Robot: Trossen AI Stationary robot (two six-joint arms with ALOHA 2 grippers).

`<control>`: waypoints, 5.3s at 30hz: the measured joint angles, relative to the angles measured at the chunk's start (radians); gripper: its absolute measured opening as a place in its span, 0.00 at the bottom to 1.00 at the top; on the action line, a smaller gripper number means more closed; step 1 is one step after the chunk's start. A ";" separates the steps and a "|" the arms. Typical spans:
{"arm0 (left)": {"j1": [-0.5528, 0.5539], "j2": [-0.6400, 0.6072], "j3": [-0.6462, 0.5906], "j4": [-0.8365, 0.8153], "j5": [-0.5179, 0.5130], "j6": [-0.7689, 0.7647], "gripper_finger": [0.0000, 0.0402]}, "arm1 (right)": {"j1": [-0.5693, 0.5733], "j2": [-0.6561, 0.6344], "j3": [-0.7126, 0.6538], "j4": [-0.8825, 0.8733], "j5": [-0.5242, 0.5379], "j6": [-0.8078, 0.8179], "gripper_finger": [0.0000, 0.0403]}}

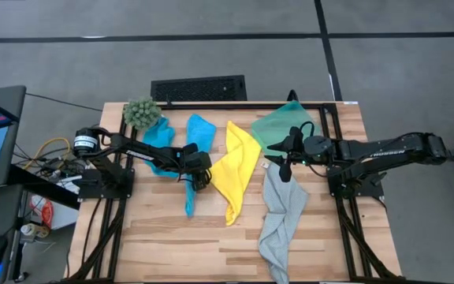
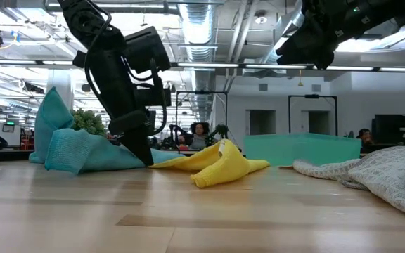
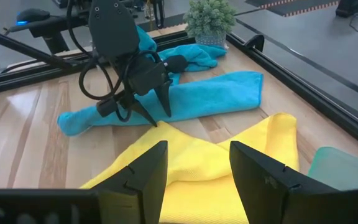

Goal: Fold microfiber towels
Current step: Fold the yellow towel

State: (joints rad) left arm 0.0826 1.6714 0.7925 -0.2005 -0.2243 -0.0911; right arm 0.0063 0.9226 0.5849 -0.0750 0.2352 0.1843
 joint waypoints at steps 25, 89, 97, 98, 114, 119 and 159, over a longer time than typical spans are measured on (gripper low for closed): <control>-0.033 0.000 0.056 0.058 0.006 0.010 0.00 | -0.020 0.476 0.025 0.494 -0.046 -0.176 0.49; -0.106 -0.009 0.223 0.001 -0.027 0.103 0.00 | -0.105 0.950 0.370 0.355 -0.372 -0.628 0.49; -0.109 -0.003 0.252 -0.029 -0.024 0.122 0.00 | -0.106 0.949 0.370 0.347 -0.371 -0.652 0.49; -0.109 -0.003 0.254 -0.031 -0.024 0.126 0.00 | -0.104 0.949 0.370 0.353 -0.371 -0.657 0.49; -0.108 -0.003 0.262 -0.031 -0.035 0.132 0.00 | -0.079 0.949 0.370 0.359 -0.361 -0.647 0.04; -0.110 -0.028 0.259 -0.072 -0.087 0.136 0.04 | -0.067 0.935 0.370 0.338 -0.280 -0.576 0.02; -0.413 0.018 -0.054 0.562 -0.156 -0.349 0.45 | -0.129 0.652 0.370 0.006 -0.185 -0.420 0.03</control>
State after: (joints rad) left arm -0.3302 1.6890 0.7383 0.3612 -0.3808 -0.4398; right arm -0.1222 1.5745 0.9546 -0.0689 0.0505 -0.2359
